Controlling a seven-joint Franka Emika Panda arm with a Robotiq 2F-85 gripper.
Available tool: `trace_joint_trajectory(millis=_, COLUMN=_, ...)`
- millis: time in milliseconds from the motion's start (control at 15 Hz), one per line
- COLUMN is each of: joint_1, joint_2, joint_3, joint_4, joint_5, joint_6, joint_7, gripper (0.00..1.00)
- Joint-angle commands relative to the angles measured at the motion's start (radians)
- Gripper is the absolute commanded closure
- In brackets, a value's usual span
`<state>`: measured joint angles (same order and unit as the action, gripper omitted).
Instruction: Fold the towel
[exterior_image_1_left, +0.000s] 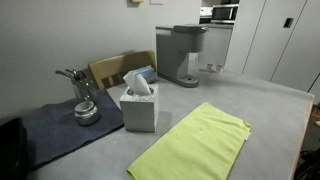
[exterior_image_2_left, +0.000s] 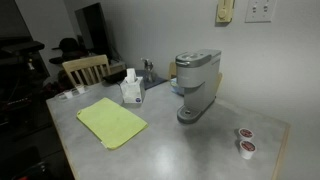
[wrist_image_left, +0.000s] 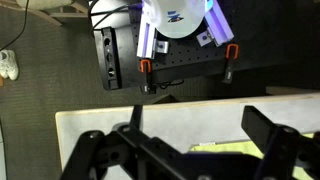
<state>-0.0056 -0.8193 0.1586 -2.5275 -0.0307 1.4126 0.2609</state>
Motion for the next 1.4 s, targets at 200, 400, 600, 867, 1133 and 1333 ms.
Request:
trace_joint_trajectory(millis=200, joint_1=0.006, joint_2=0.001, joint_3=-0.005, joint_4=0.001, joint_5=-0.002, joint_6=-0.001, joint_7=0.003, gripper=0.0)
trace_joint_trajectory(millis=400, joint_1=0.003, joint_2=0.008, joint_3=0.001, joint_4=0.006, joint_5=-0.002, joint_6=-0.001, joint_7=0.013, gripper=0.0)
trace_joint_trajectory(millis=600, joint_1=-0.005, joint_2=0.032, joint_3=-0.001, joint_4=0.016, joint_5=-0.012, joint_6=0.015, joint_7=0.018, gripper=0.0)
trace_joint_trajectory(millis=867, joint_1=-0.018, joint_2=0.081, joint_3=-0.025, joint_4=0.008, joint_5=-0.1, joint_6=0.057, joint_7=-0.028, gripper=0.0)
trace_joint_trajectory(millis=1133, joint_1=-0.02, joint_2=0.169, joint_3=-0.096, joint_4=-0.016, joint_5=-0.216, joint_6=0.161, joint_7=-0.101, gripper=0.0)
trace_joint_trajectory(millis=1333, joint_1=-0.016, joint_2=0.259, joint_3=-0.159, joint_4=-0.02, joint_5=-0.254, joint_6=0.263, joint_7=-0.179, gripper=0.0)
